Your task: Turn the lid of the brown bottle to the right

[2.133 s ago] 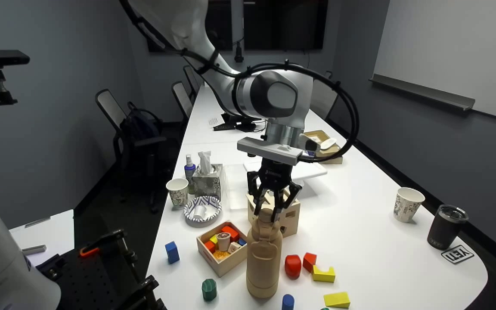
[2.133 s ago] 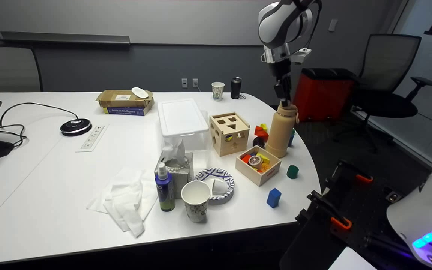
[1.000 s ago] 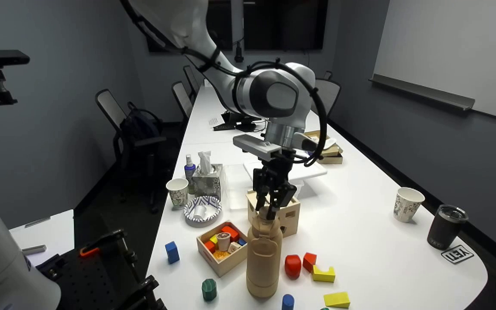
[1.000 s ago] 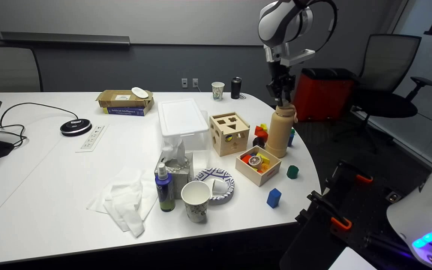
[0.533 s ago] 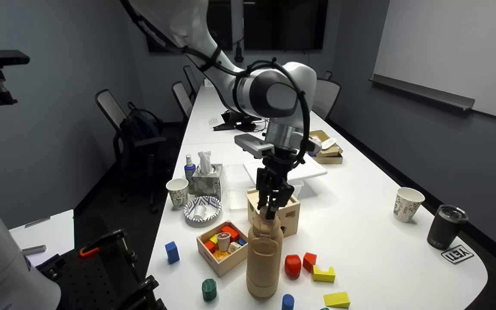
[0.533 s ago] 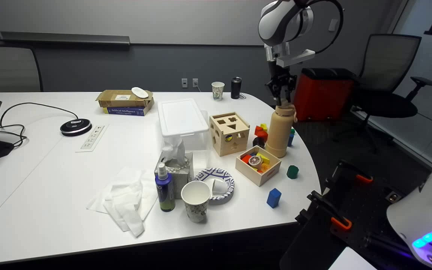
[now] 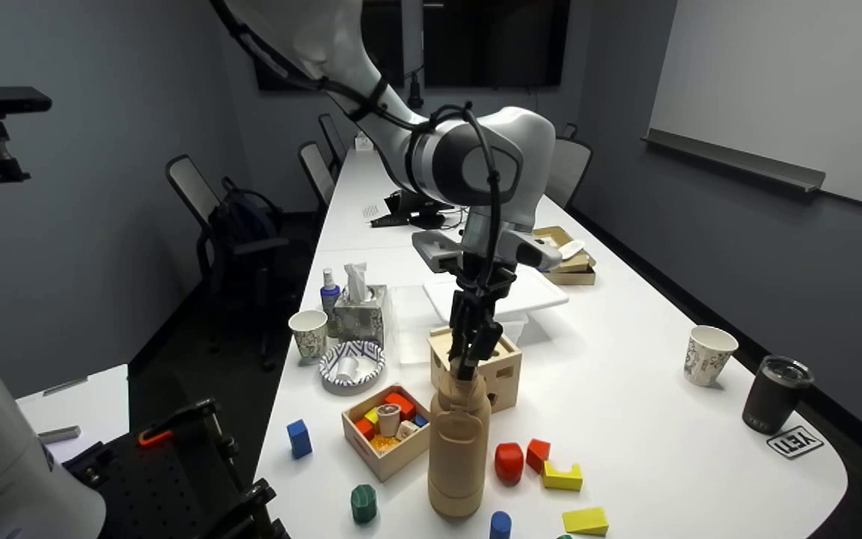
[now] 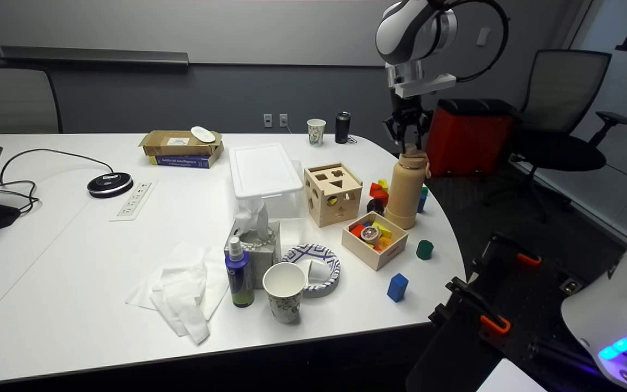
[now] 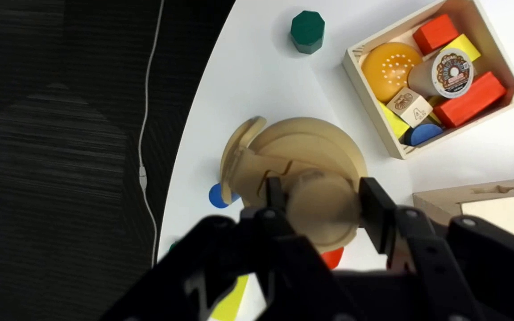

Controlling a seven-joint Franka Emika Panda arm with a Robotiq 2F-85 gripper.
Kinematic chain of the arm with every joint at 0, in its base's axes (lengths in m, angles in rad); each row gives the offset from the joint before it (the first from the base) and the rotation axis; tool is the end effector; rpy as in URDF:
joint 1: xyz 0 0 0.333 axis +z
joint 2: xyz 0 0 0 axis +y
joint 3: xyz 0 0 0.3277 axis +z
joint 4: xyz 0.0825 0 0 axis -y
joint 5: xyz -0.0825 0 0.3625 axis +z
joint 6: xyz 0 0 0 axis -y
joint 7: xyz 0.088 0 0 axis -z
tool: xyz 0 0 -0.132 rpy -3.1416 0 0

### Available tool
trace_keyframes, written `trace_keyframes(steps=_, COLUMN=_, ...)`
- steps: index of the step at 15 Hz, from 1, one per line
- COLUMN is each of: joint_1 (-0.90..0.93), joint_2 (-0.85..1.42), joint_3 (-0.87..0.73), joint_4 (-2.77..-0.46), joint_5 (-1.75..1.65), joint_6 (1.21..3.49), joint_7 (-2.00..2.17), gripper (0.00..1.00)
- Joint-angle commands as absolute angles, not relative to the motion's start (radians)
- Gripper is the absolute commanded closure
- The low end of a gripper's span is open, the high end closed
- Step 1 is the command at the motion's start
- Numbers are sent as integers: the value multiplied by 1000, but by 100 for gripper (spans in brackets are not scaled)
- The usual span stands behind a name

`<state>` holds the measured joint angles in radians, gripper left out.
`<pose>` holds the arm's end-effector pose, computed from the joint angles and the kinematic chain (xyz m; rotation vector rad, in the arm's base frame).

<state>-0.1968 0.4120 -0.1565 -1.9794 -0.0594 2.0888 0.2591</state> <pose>0.5241 -0.1961 0.2421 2.8882 -0.8488 -0.4604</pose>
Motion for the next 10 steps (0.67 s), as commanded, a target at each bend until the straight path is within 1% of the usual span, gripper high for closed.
trace_keyframes(steps=1, joint_1=-166, joint_2=382, joint_3=-184, joint_4=-2033, joint_5=-38, joint_6=2149, joint_7=355, gripper=80)
trace_keyframes(steps=5, joint_1=-141, joint_2=372, joint_3=-200, joint_4=-2055, joint_5=-57, joint_6=2192, joint_7=428, gripper=80)
trace_keyframes(steps=10, joint_1=-121, joint_2=357, joint_3=-204, joint_4=-2084, joint_5=-59, joint_6=2187, joint_7=467, gripper=80)
